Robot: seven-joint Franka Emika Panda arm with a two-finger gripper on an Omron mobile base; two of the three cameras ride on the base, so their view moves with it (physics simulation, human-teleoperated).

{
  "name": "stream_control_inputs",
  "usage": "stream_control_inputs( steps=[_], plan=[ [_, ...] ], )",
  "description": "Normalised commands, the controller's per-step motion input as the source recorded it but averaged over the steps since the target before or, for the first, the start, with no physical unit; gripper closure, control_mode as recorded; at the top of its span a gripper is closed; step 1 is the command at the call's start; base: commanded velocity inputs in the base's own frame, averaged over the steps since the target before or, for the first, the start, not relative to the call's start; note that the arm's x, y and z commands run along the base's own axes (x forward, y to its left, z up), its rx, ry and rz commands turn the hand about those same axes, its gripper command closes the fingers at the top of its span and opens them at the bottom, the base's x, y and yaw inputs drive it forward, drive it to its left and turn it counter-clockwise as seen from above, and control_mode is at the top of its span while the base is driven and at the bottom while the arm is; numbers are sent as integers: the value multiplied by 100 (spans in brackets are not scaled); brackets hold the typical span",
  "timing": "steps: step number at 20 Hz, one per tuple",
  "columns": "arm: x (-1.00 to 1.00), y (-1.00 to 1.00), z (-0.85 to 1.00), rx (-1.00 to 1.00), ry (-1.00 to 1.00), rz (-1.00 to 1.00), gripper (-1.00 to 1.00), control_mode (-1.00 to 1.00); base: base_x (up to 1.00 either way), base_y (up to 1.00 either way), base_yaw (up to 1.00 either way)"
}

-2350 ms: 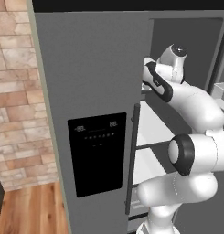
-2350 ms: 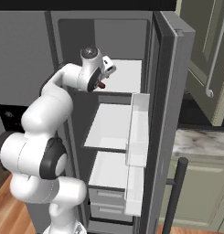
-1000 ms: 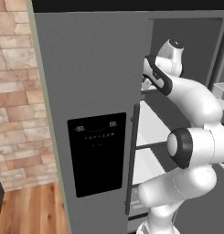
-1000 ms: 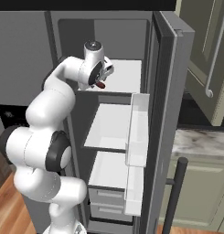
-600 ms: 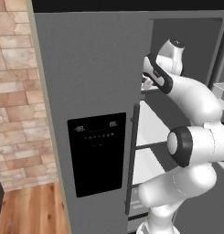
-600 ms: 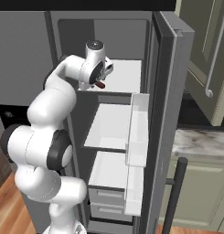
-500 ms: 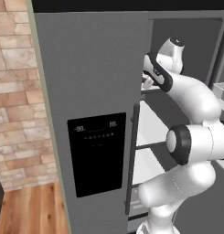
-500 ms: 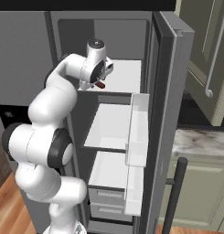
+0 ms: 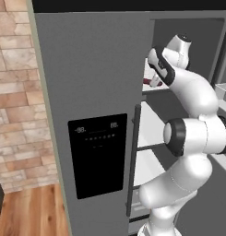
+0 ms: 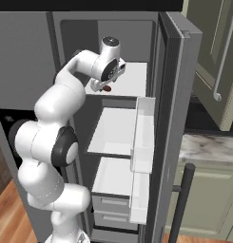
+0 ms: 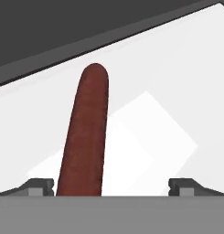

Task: Move the hot dog bun to the plate on the dining table and place the condiment next to that plate. Then navigate to the fridge and take the sausage and place it on the plate as well.

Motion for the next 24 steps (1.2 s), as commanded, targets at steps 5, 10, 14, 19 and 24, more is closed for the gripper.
stream_control_inputs(
  steps=[5,10,14,19,24],
  plan=[
    [6,-2,-20,0,1,0,-100,-100,0,0,0],
    [7,2,-34,-3,11,0,-100,-100,0,0,0],
    [17,7,-42,-6,19,1,-100,-100,0,0,0],
    [5,1,-49,-5,9,9,-100,-100,0,0,0],
    [-1,6,-56,-6,0,13,100,-100,0,0,0]
  ],
)
